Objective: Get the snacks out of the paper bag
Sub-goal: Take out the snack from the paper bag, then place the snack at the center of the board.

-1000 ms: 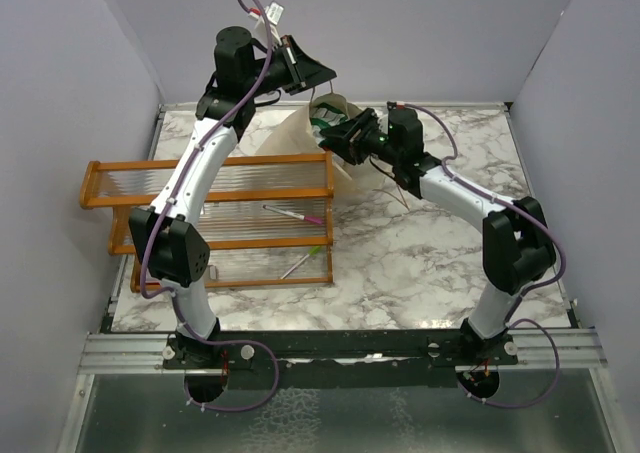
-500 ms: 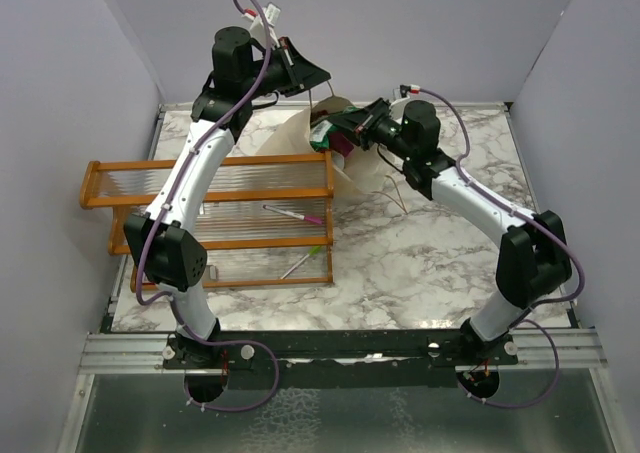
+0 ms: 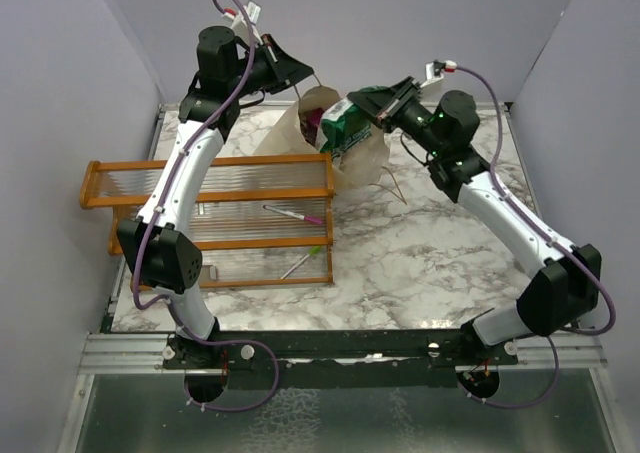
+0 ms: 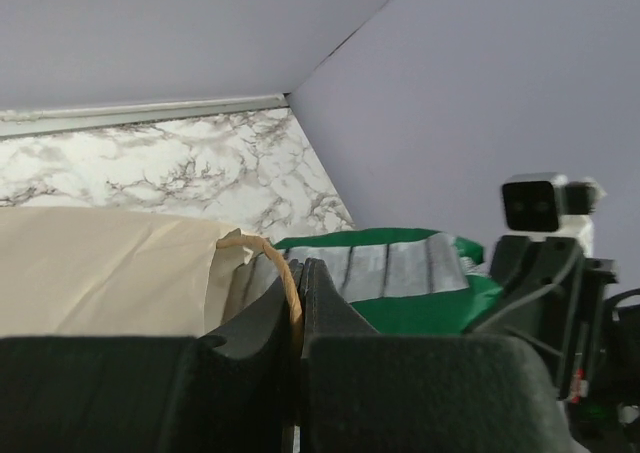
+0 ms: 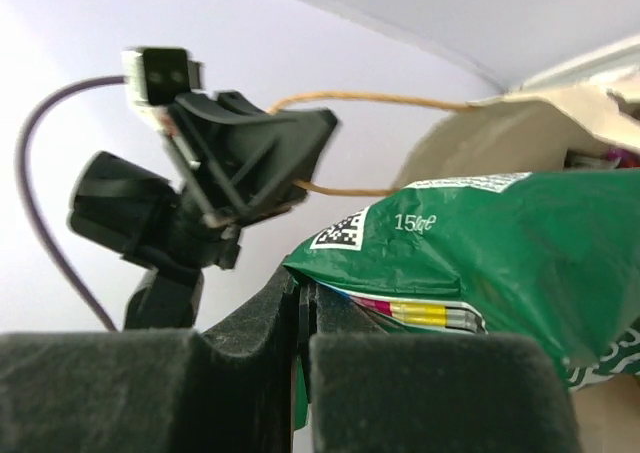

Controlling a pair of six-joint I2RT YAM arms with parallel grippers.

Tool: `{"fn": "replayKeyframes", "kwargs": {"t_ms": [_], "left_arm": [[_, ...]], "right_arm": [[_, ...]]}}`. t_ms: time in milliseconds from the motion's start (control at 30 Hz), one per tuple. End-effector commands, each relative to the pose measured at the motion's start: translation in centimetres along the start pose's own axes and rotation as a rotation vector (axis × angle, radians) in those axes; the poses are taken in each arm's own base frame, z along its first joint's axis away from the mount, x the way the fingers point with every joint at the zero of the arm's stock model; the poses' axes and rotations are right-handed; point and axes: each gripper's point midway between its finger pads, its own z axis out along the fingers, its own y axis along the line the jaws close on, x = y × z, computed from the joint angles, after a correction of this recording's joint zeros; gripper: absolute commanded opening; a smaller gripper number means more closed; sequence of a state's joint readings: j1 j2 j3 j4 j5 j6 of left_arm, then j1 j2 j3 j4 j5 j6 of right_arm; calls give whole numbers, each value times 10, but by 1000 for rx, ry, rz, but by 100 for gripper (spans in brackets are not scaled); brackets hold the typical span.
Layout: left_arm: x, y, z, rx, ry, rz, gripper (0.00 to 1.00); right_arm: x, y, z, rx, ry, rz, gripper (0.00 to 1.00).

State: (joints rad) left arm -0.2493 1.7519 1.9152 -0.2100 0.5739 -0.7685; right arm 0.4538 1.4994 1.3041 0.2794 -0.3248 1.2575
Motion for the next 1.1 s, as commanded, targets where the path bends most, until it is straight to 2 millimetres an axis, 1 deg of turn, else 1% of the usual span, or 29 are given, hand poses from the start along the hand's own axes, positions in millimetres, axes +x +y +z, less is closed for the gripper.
{"fn": "replayKeyframes", "kwargs": {"t_ms": [0,67,100,167,200,233,267,400,467,533,633,700,767,867,933,967,1000,1033,1067], "left_arm": [[-15,-21,-14,32,-55,38,0],[-16,-22,-14,35,-56,40,0],[-17,-23,-14,35,-58,40,0],[-17,-22,-14,34,-58,39,0],[-17,-23,-14,35,-59,41,0],[-17,-22,-15,36,-57,41,0],[-21,-34,-23,52,-71,54,0],[-20,-39,-27,62,-66,61,0],[-19,-41,-29,68,-62,62,0],[-19,-43,-30,74,-59,58,0],[-17,-45,-28,99,-50,43,0],[-13,-45,-25,117,-30,25,0],[-9,-45,-23,129,-15,14,0],[-6,-46,-22,142,-6,-4,0],[-5,-47,-21,148,0,-10,0],[-4,-47,-21,148,1,-11,0],[-3,-46,-21,146,4,-12,0],[-2,-46,-21,145,5,-13,0],[0,-46,-22,144,6,-17,0]], "right_arm": [[-51,106,-44,-161,-205,-259,1],[-63,119,-63,-138,-278,-354,1],[-70,126,-76,-119,-324,-395,1],[-84,126,-96,-54,-410,-490,1],[-90,122,-106,-16,-449,-542,1],[-97,113,-117,45,-492,-617,1],[-106,105,-129,109,-543,-660,1],[-134,60,-169,395,-691,-794,1],[-144,36,-184,529,-744,-849,1],[-151,10,-190,642,-768,-862,1],[-154,-22,-179,694,-719,-870,1],[-157,-45,-167,703,-683,-851,1],[-165,-69,-152,703,-634,-824,1],[-187,-108,-132,693,-551,-735,1],[-202,-130,-118,674,-483,-638,1],[-209,-138,-111,661,-453,-605,1],[-218,-139,-103,635,-431,-584,1],[-220,-150,-99,625,-397,-556,1],[-226,-157,-93,609,-375,-532,1]]}}
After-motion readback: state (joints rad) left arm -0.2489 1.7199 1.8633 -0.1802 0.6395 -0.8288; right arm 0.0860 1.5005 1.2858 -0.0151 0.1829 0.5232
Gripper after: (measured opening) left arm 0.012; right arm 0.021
